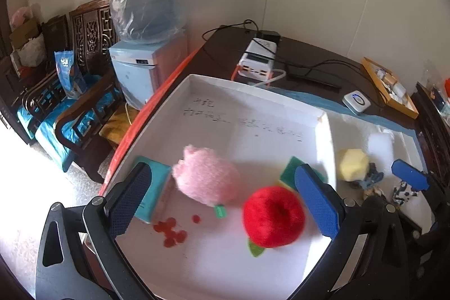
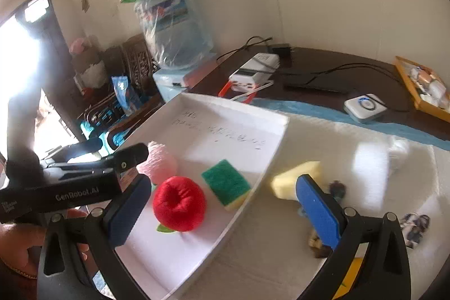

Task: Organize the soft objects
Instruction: 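Move both open tools back over the remaining items on the pad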

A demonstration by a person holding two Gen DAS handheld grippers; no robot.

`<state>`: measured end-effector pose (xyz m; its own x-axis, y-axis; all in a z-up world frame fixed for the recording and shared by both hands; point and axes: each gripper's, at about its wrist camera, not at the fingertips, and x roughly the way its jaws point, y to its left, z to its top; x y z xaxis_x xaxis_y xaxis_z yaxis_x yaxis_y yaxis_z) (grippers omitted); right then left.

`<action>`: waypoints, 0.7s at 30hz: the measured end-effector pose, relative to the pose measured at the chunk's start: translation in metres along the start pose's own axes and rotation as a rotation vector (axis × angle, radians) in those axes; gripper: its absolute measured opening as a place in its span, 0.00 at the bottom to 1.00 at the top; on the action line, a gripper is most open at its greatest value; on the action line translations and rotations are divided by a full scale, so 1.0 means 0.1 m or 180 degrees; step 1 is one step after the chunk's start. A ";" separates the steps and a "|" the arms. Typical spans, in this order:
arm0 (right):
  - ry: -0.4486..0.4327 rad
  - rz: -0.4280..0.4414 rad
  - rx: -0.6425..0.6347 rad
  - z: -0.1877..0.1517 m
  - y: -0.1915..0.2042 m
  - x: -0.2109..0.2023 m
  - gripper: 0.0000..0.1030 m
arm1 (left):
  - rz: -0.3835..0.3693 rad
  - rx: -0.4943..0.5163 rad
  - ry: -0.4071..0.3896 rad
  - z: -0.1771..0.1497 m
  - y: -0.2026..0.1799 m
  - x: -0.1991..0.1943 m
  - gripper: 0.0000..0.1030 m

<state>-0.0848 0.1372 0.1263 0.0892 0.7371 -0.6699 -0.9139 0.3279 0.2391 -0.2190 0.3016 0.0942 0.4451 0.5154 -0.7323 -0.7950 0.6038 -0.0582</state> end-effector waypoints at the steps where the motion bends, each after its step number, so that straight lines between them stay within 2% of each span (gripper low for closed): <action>1: -0.0020 -0.0015 0.0024 -0.01 -0.03 -0.03 1.00 | -0.0011 0.0009 -0.0003 -0.01 -0.03 -0.01 1.00; 10: -0.0355 -0.0326 0.0097 -0.04 -0.35 -0.45 1.00 | -0.0104 0.0131 -0.0037 -0.05 -0.38 -0.11 1.00; 16: -0.0536 -0.0957 0.0101 -0.06 -0.54 -0.75 1.00 | -0.0242 0.0218 -0.0080 -0.05 -0.64 -0.18 1.00; 18: -0.0589 -0.1208 0.0168 -0.10 -0.68 -0.87 1.00 | -0.0312 0.0270 -0.0085 -0.06 -0.74 -0.20 1.00; 21: -0.0618 -0.1407 0.0305 -0.15 -0.97 -1.03 1.00 | -0.0427 0.0339 -0.0065 -0.08 -0.89 -0.23 1.00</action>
<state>-0.0111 0.0208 0.1612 0.5407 0.6086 -0.5807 -0.7322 0.6803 0.0313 -0.1616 0.2308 0.1107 0.5533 0.4374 -0.7089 -0.6802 0.7285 -0.0815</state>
